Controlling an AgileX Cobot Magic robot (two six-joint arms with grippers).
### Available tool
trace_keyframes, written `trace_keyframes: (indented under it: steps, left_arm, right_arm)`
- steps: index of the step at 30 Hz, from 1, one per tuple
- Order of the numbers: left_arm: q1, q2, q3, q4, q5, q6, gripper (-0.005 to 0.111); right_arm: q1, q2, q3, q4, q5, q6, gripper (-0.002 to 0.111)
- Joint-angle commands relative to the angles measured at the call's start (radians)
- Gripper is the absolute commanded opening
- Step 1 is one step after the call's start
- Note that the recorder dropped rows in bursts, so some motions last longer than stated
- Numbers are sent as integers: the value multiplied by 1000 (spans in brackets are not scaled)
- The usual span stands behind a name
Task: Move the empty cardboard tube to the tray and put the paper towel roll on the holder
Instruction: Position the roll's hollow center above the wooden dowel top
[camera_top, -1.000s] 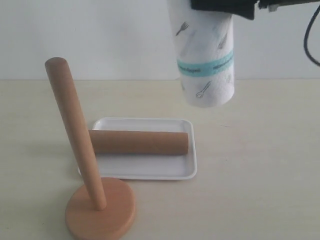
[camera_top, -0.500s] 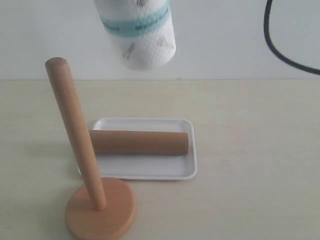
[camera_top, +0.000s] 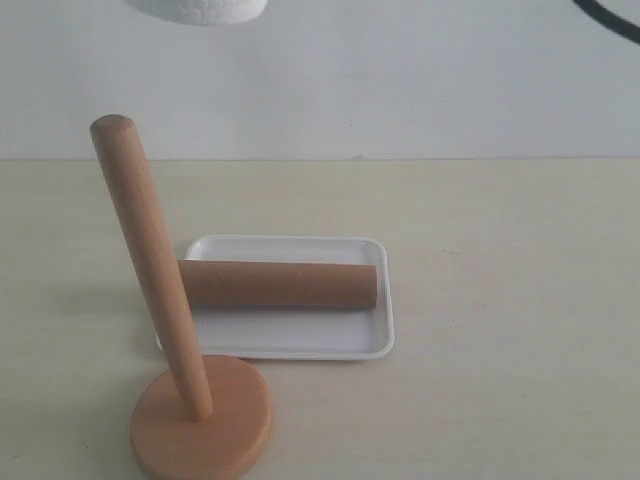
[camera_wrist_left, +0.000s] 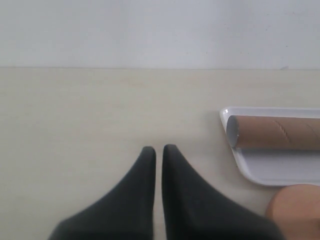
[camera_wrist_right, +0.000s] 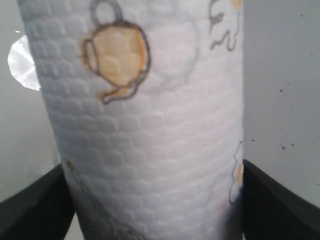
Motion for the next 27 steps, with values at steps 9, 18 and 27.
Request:
trace_keyframes:
  steps: [9,18,27]
  left_arm:
    - [5,-3,3,-5,-2,3,4]
    - [5,-3,3,-5,-2,3,4]
    - [5,-3,3,-5,-2,3,4]
  right_arm:
    - [235,47,-5,18,185,-69,0]
    - [240,101,-3,22,253,-169,0]
    - [240,101,105,168,136,-273,0]
